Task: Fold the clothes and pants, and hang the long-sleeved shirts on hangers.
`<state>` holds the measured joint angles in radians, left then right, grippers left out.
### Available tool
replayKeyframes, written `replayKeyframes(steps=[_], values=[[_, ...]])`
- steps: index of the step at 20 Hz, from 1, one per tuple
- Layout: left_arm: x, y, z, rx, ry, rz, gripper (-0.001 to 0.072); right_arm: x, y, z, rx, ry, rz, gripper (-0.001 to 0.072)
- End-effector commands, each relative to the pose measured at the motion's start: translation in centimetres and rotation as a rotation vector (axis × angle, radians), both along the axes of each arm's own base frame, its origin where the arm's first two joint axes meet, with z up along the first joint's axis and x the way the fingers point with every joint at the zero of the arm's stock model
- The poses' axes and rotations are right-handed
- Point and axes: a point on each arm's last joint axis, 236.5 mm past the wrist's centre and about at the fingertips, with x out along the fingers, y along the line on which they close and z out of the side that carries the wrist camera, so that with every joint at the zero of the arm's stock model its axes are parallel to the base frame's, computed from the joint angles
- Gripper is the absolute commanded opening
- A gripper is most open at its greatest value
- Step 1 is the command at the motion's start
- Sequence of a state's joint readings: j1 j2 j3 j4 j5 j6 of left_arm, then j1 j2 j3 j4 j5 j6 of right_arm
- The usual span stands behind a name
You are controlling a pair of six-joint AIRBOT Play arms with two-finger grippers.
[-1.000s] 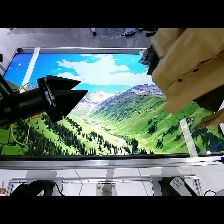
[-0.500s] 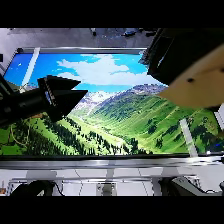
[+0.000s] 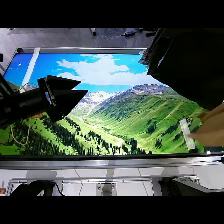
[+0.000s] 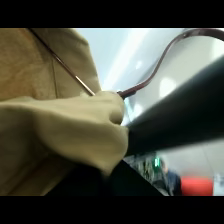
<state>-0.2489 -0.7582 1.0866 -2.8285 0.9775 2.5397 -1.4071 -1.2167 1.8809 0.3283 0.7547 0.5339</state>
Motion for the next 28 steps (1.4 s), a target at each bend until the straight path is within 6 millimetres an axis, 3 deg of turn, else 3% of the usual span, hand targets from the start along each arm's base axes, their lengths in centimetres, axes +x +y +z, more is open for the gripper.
replayKeyframes(steps=[1,5,8,12,13,15,17,20,21,24,25,28], values=[[0.0,0.0,0.0,0.0,0.001,0.001,0.0523,3.0,-0.4,-4.7,0.013,0.242,0.01,0.0027],[0.0,0.0,0.0,0.0,0.001,0.001,0.0523,6.1,0.9,-10.3,-0.05,0.525,0.034,0.0028],[0.0,0.0,0.0,0.0,0.001,0.001,0.0523,9.3,2.7,-13.2,-0.104,0.664,0.071,0.0028],[0.0,0.0,0.0,0.0,0.001,0.001,0.0523,11.8,3.1,-16.9,-0.131,0.84,0.036,0.0029],[0.0,0.0,0.0,0.0,0.001,0.001,0.0523,11.8,3.0,-17.2,-0.126,0.856,0.028,0.0048],[0.0,0.0,0.0,0.001,0.0,0.001,0.0523,11.5,2.4,-17.4,-0.077,0.854,0.018,0.0256],[0.0,0.0,0.0,0.001,0.0,0.001,0.0523,11.1,2.0,-17.7,-0.04,0.866,-0.001,0.0247],[0.0,0.0,0.0,0.001,0.0,0.001,0.0523,10.3,2.7,-15.7,-0.061,0.831,-0.049,0.0256],[0.0,0.0,0.0,0.001,0.0,0.001,0.0523,9.7,3.1,-14.1,-0.081,0.791,-0.088,0.0307],[0.1,0.0,0.0,0.001,0.0,0.001,0.0523,7.0,4.9,-7.7,-0.161,0.625,-0.23,0.0546],[0.1,0.0,0.0,0.001,0.0,0.001,0.0522,6.1,6.4,-5.5,-0.215,0.567,-0.257,0.0581],[0.1,0.0,0.0,0.001,0.0,0.001,0.0523,5.0,12.7,-1.1,-0.36,0.426,-0.197,0.0585]])
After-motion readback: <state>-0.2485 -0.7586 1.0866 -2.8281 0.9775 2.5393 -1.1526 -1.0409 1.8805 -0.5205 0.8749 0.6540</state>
